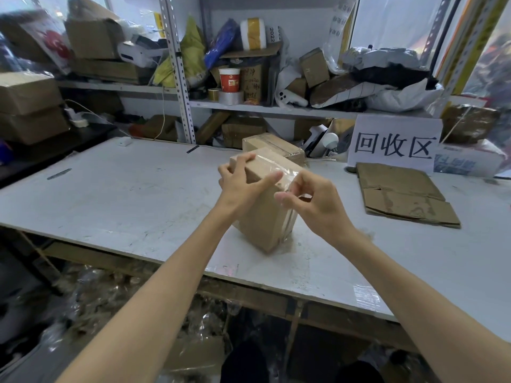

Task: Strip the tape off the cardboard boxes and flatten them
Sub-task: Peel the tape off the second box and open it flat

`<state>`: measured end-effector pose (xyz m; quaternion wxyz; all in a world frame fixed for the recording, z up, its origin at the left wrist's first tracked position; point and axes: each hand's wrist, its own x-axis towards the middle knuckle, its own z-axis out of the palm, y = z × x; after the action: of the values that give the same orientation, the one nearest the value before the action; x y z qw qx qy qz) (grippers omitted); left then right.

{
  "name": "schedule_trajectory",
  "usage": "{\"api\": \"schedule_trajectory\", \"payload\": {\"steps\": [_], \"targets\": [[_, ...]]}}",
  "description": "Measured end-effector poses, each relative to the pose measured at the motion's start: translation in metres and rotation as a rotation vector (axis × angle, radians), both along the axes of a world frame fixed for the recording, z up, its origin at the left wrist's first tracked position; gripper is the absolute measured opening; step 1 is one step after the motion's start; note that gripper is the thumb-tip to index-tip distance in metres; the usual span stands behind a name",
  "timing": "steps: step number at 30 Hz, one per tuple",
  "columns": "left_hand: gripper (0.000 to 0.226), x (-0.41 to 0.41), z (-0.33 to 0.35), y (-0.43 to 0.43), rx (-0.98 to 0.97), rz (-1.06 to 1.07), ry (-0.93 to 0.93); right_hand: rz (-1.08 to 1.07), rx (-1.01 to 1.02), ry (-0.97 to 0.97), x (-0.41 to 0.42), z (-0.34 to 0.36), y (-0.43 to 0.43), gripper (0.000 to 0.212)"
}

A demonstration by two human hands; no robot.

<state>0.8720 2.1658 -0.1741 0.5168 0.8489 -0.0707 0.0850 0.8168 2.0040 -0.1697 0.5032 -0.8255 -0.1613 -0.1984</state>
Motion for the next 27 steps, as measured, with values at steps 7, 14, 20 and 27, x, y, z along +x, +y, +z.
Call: {"api": "schedule_trajectory", "payload": {"steps": [7, 14, 20, 27], "targets": [[0.068, 0.005, -0.008, 0.0, -0.051, 0.052, 0.017, -0.077, 0.227, 0.062, 0.003, 0.0, -0.015, 0.025], [0.07, 0.004, -0.007, 0.007, -0.085, 0.0, 0.08, -0.206, 0.233, 0.013, 0.007, 0.009, -0.02, 0.051], [0.07, 0.003, -0.007, 0.005, -0.078, -0.027, 0.059, -0.276, 0.146, 0.019, 0.006, 0.009, -0.015, 0.024], [0.092, 0.001, -0.008, 0.004, -0.024, -0.022, 0.084, -0.169, -0.089, 0.059, 0.004, 0.024, -0.003, 0.038]]}}
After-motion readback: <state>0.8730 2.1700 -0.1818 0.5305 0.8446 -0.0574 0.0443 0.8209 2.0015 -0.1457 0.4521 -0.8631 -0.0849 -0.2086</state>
